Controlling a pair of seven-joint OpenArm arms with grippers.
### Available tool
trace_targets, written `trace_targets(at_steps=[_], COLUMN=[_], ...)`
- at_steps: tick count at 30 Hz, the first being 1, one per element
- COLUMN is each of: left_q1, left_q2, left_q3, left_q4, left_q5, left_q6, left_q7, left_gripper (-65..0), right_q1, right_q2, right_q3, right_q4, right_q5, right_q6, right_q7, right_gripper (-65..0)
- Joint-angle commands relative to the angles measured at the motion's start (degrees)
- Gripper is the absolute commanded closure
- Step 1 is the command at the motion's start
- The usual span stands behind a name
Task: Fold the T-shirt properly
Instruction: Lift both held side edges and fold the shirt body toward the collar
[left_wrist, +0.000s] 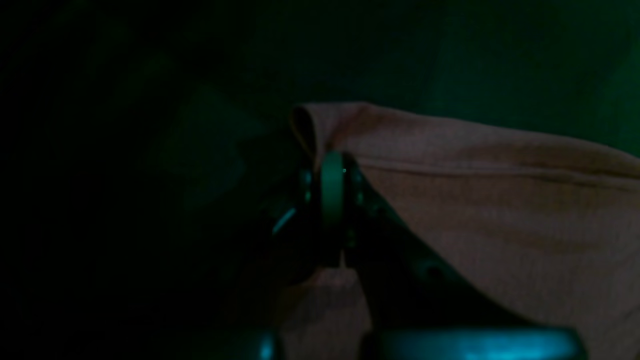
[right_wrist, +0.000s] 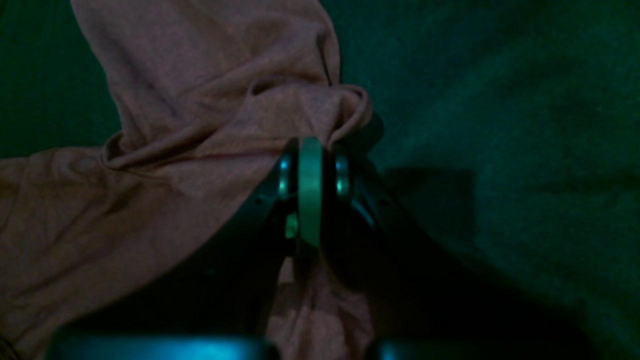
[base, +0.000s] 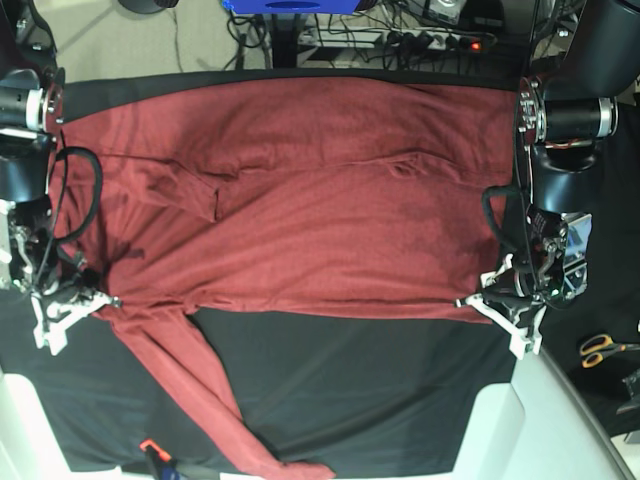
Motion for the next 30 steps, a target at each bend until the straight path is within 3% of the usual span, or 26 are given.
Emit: trace_targets(at_steps=[1, 15, 20, 25, 30], left_q1=[-0.94, 12.16, 16.56, 20.43, 23.86], left_q2=[-1.8, -2.76, -2.94, -2.76, -2.94], left_q3=[-0.37, -0.54, -0.9, -9.25, -9.77], left_q4=[2.29, 26.73, 33.5, 39.57, 42.38], left_q5=[-0.65, -0.74, -0.74, -0.74, -0.47], left_q6=[-0.26, -0.26, -0.26, -0.7, -1.76], left_q7=[0.35, 11.69, 14.5, 19.69, 20.75], left_gripper=[0.0, 0.0, 0.0, 0.0, 0.0], right_q1=[1.75, -3.79, -4.49, -6.16, -6.34], right_q2=[1.11, 1.2, 1.29, 1.29, 1.2], right_q3=[0.23, 0.14, 0.23, 0.32, 0.4], right_q4=[1.11, 7.35, 11.04, 15.44, 15.88], right_q5=[0.22, 0.22, 0.22, 0.3, 0.48], right_q6=[0.02, 0.02, 0.02, -0.16, -0.16], right_q7=[1.02, 0.58, -4.78, -7.86, -11.2], right_gripper=[0.0, 0.0, 0.0, 0.0, 0.0])
